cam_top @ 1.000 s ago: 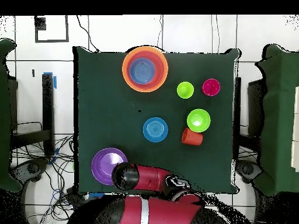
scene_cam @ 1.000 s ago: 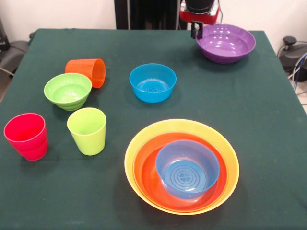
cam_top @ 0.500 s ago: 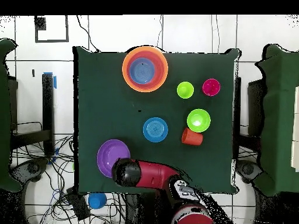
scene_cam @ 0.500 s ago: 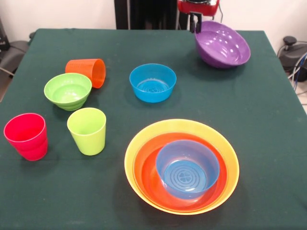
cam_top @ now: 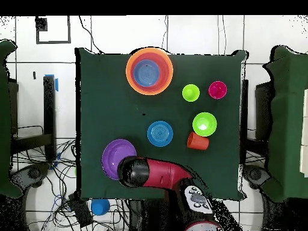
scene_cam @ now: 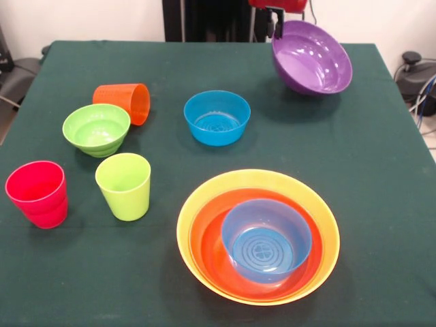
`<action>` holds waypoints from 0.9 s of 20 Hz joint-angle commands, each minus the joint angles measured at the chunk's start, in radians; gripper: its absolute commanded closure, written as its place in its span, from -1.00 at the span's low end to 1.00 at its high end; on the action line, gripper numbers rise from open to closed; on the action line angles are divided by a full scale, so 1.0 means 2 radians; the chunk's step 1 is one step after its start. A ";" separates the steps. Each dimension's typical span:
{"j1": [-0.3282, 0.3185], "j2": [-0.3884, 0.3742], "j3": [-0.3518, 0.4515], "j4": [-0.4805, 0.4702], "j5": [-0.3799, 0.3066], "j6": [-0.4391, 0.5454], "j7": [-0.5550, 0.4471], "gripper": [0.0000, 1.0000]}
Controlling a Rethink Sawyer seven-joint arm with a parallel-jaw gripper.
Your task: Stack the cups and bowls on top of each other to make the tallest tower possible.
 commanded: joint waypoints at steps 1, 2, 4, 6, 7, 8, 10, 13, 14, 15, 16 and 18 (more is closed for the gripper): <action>-0.006 -0.006 0.054 -0.103 0.029 0.087 0.025 1.00; -0.011 -0.004 0.060 -0.109 0.033 0.091 0.022 1.00; -0.016 -0.003 0.069 -0.123 0.040 0.096 0.021 1.00; -0.019 0.001 0.075 -0.139 0.043 0.089 0.019 1.00; -0.016 0.004 0.073 -0.151 0.043 0.088 0.022 1.00; -0.017 0.007 0.074 -0.160 0.043 0.081 0.022 1.00; -0.017 0.012 0.076 -0.181 0.045 0.081 0.023 1.00; -0.011 0.011 0.070 -0.214 0.046 0.103 0.027 1.00; -0.009 0.010 0.067 -0.226 0.046 0.113 0.029 1.00; -0.007 0.010 0.065 -0.237 0.046 0.122 0.030 1.00; -0.006 0.011 0.064 -0.249 0.046 0.136 0.029 1.00; -0.008 0.013 0.065 -0.269 0.049 0.155 0.028 1.00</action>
